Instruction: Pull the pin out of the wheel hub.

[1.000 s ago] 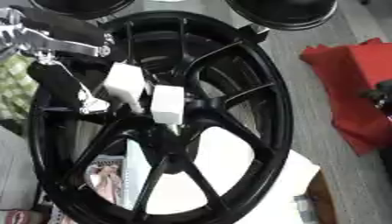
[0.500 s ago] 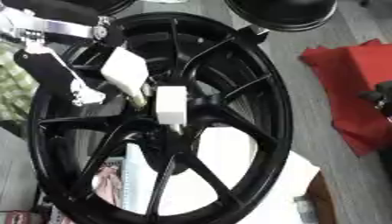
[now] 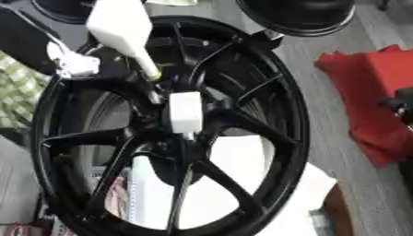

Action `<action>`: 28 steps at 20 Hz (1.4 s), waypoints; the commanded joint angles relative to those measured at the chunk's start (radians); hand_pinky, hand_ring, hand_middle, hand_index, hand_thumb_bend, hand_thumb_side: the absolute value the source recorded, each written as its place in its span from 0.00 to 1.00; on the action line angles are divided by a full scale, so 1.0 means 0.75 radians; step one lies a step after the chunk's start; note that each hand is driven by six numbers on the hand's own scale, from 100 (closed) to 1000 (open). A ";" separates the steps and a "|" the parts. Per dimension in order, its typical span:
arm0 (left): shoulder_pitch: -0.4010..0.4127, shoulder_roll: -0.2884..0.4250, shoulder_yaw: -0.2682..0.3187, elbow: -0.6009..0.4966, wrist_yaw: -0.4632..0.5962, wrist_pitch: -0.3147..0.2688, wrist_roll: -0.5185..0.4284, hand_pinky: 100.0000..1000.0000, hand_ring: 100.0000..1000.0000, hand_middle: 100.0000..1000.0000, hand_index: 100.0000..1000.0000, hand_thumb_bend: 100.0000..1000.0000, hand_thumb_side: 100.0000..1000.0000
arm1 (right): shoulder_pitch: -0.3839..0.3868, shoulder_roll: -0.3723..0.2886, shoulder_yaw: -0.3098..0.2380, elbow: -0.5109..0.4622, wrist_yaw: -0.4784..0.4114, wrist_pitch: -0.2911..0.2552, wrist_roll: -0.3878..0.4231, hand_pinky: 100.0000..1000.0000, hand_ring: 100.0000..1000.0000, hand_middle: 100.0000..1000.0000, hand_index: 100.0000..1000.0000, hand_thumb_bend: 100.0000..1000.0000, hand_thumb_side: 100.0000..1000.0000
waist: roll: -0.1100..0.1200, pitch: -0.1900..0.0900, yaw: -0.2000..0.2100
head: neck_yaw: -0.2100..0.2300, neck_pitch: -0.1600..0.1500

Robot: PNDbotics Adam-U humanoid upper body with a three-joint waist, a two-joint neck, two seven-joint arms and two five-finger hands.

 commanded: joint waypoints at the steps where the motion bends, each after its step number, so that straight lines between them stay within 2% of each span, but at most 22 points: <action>1: 0.014 0.095 0.117 -0.024 0.071 0.008 0.074 0.72 0.42 0.39 0.41 0.00 0.23 | 0.003 -0.024 -0.021 -0.018 -0.007 -0.006 -0.011 0.98 0.69 0.48 0.61 0.00 0.25 | -0.001 -0.039 0.010 | -0.013 0.002; 8: 0.236 0.256 0.335 -0.021 0.182 -0.002 0.258 0.72 0.41 0.38 0.41 0.00 0.26 | 0.004 -0.025 -0.035 -0.026 -0.015 -0.013 -0.030 0.99 0.69 0.48 0.61 0.00 0.25 | -0.012 -0.042 0.042 | -0.029 0.017; 15: 0.529 0.327 0.516 0.036 0.225 -0.014 0.402 0.73 0.41 0.38 0.41 0.00 0.27 | 0.006 -0.018 -0.048 -0.031 -0.017 -0.015 -0.044 0.99 0.69 0.48 0.61 0.00 0.25 | -0.023 -0.039 0.069 | -0.035 0.018; 17: 0.590 0.328 0.554 0.051 0.231 -0.023 0.433 0.73 0.41 0.38 0.41 0.00 0.27 | 0.006 -0.016 -0.050 -0.033 -0.018 -0.016 -0.048 0.99 0.69 0.48 0.61 0.00 0.25 | -0.025 -0.037 0.073 | -0.035 0.015; 20: 0.615 0.328 0.569 0.057 0.234 -0.030 0.448 0.74 0.42 0.39 0.42 0.00 0.26 | 0.005 -0.015 -0.052 -0.035 -0.018 -0.016 -0.051 0.99 0.69 0.48 0.61 0.00 0.25 | -0.026 -0.035 0.075 | -0.036 0.013; 23: 0.692 0.261 0.625 0.132 0.189 0.014 0.495 0.74 0.43 0.40 0.43 0.00 0.25 | 0.002 0.000 -0.069 -0.038 -0.014 -0.017 -0.065 0.99 0.69 0.48 0.61 0.00 0.25 | -0.038 -0.015 0.105 | -0.048 -0.007; 27: 0.823 0.168 0.664 0.193 0.109 0.018 0.576 0.76 0.46 0.45 0.53 0.00 0.25 | -0.008 0.011 -0.066 -0.043 -0.015 -0.014 -0.065 0.99 0.69 0.48 0.61 0.00 0.25 | -0.043 -0.005 0.093 | -0.033 -0.019; 28: 0.858 0.136 0.674 0.188 0.088 0.015 0.595 0.77 0.47 0.46 0.58 0.00 0.25 | -0.012 0.015 -0.064 -0.042 -0.015 -0.011 -0.064 0.99 0.69 0.48 0.61 0.00 0.25 | -0.045 -0.002 0.088 | -0.026 -0.024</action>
